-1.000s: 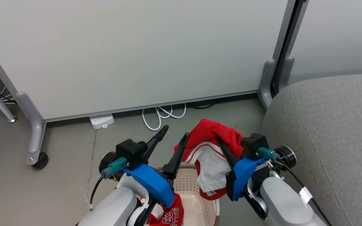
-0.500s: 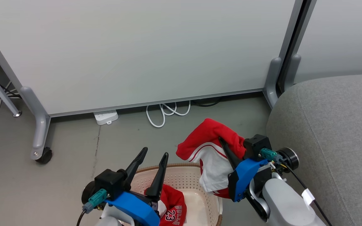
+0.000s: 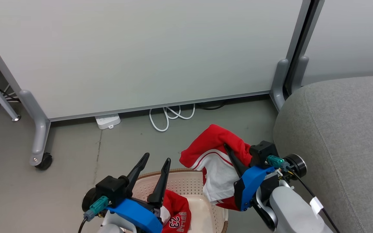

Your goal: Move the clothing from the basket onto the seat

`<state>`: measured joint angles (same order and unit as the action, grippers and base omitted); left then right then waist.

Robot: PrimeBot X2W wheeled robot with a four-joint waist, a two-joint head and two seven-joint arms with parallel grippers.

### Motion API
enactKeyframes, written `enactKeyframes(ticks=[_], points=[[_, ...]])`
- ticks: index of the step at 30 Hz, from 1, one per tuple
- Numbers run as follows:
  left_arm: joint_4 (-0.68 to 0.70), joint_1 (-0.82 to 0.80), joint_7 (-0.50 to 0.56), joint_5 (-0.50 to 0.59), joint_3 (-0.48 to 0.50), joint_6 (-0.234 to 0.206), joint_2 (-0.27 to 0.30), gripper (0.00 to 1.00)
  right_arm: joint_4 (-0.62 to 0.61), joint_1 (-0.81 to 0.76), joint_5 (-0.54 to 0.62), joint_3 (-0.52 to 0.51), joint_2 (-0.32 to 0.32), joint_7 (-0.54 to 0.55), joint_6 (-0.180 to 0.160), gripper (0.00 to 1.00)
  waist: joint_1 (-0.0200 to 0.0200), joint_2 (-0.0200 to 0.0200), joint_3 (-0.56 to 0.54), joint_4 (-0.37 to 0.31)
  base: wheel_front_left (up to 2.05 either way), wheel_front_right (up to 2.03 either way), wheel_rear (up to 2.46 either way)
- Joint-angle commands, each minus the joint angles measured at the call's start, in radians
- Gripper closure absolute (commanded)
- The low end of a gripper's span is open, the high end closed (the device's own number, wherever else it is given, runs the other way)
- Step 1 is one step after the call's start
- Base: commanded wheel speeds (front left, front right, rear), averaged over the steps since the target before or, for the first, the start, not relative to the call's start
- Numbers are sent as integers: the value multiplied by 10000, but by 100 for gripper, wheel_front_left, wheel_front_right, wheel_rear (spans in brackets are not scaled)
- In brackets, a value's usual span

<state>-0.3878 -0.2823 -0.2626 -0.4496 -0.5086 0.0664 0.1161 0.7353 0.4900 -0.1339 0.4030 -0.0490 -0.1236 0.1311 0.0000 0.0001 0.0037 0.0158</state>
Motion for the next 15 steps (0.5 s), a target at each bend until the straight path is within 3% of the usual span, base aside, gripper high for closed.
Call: enactKeyframes(ticks=[1, 8, 15], points=[[-47, 127, -31, 90, 132, 71, 20, 0, -63, -73, 12, -14, -24, -4, -7, 100, 0, -1, 32, -72, 0, 0, 0], [-110, 152, -32, 380, 428, 230, -109, 0, -106, -24, 73, -83, -24, 16, -7, 100, 0, -1, 170, -624, 0, 0, 0], [-145, 87, -33, 586, 659, 308, -176, 0, -195, 79, 18, -36, -24, 10, -7, 100, 0, -1, 392, -1786, 0, 0, 0]])
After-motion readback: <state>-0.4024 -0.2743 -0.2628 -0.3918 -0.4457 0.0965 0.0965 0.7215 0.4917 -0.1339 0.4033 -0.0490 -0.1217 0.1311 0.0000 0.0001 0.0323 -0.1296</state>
